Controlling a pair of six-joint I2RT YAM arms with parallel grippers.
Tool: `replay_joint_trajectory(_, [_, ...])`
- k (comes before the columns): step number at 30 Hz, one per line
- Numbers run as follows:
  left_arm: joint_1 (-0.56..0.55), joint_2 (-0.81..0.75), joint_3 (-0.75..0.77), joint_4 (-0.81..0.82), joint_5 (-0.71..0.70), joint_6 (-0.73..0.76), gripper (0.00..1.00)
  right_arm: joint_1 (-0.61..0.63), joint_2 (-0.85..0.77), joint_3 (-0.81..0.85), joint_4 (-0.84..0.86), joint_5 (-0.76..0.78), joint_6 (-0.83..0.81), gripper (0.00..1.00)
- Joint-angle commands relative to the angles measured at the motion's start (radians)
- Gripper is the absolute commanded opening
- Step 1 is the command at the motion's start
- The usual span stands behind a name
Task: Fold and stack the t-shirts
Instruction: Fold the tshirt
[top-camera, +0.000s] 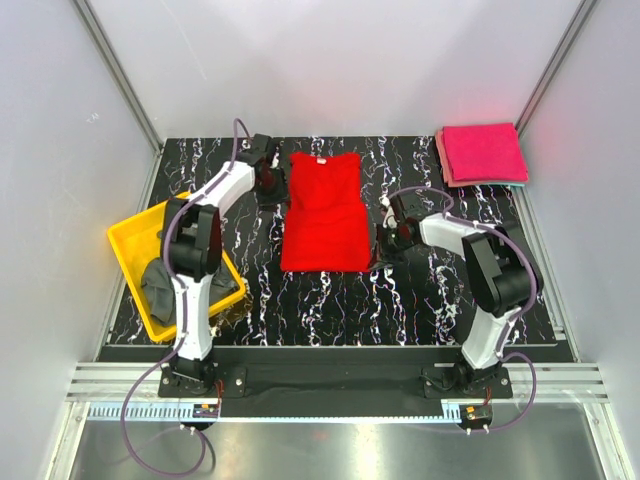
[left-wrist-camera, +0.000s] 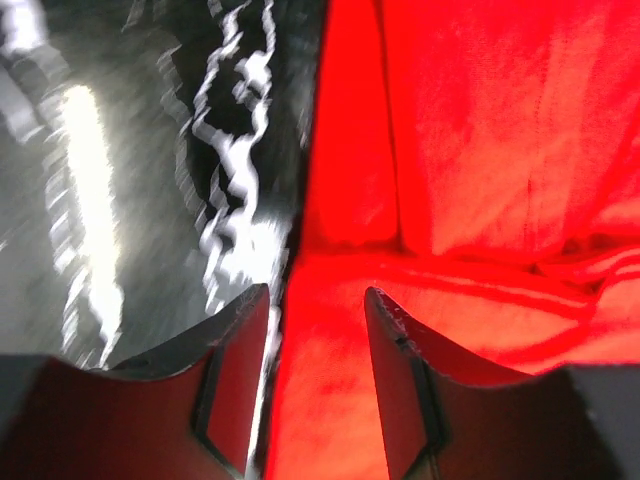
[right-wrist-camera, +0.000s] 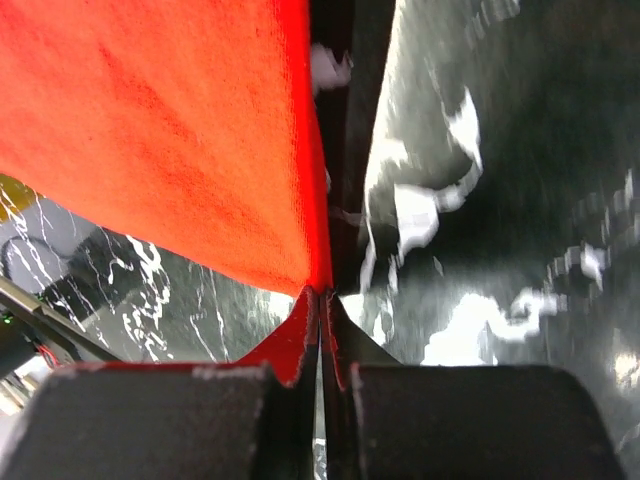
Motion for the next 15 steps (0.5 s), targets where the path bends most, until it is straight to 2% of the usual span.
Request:
replay_joint_trajectory(1, [-0.018,-0.202,-0.048,-0.057,-0.109,0.036,0.49,0.005,-0.093,-0.071,-0.032,0.018,0.067,0.00])
replay_joint_trajectory(4, [-0.051,-0.335,-0.177,-0.048,-0.145,0.034,0.49,0.005,-0.150,-0.151,-0.024,0.004,0.119,0.00])
replay_joint_trajectory(10, [-0.219,-0.553,-0.493,0.046,-0.101,-0.012,0.49,0.004,-0.276,-0.273,-0.102,0.068,0.223,0.01])
replay_joint_trajectory(12, [-0.307,-0.631,-0.620,0.106,-0.079,-0.041,0.49,0.004,-0.319,-0.301,-0.126,0.075,0.268,0.05])
replay_joint_trajectory(13, [-0.331,-0.653,-0.657,0.127,-0.044,-0.053,0.49,0.005,-0.331,-0.321,-0.149,0.078,0.278,0.12])
replay_joint_trajectory(15, [-0.377,-0.707,-0.752,0.186,-0.004,-0.100,0.49,0.004,-0.377,-0.337,-0.172,0.078,0.300,0.15])
